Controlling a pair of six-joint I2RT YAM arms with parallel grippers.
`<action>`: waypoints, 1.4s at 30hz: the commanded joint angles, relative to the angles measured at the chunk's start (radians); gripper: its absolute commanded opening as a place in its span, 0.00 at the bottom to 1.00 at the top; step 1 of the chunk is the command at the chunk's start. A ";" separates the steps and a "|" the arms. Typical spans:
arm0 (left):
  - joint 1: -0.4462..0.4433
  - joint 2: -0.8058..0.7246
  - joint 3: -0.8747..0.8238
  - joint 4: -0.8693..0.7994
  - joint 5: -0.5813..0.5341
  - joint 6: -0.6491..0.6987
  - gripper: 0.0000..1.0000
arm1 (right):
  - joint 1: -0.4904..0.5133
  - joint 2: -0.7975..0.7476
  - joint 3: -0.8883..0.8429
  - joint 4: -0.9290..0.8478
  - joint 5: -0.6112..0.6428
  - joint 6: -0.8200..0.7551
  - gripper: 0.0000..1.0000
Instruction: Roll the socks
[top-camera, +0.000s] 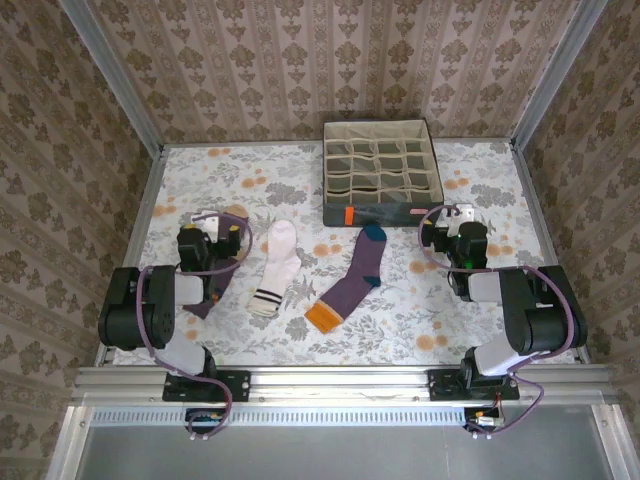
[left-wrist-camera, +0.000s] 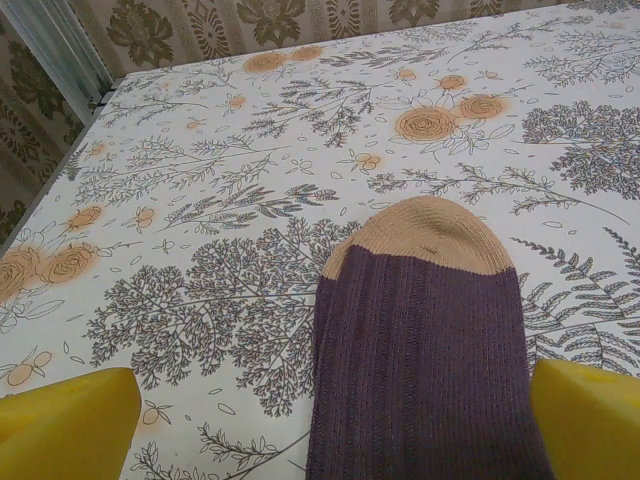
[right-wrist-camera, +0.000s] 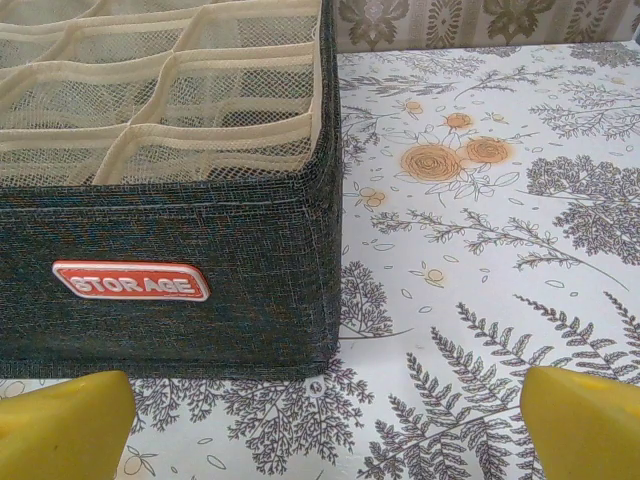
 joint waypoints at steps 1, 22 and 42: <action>0.002 -0.011 0.023 -0.004 -0.011 -0.023 1.00 | 0.006 0.004 0.016 0.007 0.010 -0.012 1.00; 0.002 -0.012 0.023 -0.003 -0.011 -0.024 1.00 | 0.006 0.004 0.016 0.007 0.010 -0.012 1.00; 0.028 -0.013 0.022 -0.004 0.047 -0.042 1.00 | 0.003 -0.001 0.027 -0.019 -0.021 -0.018 1.00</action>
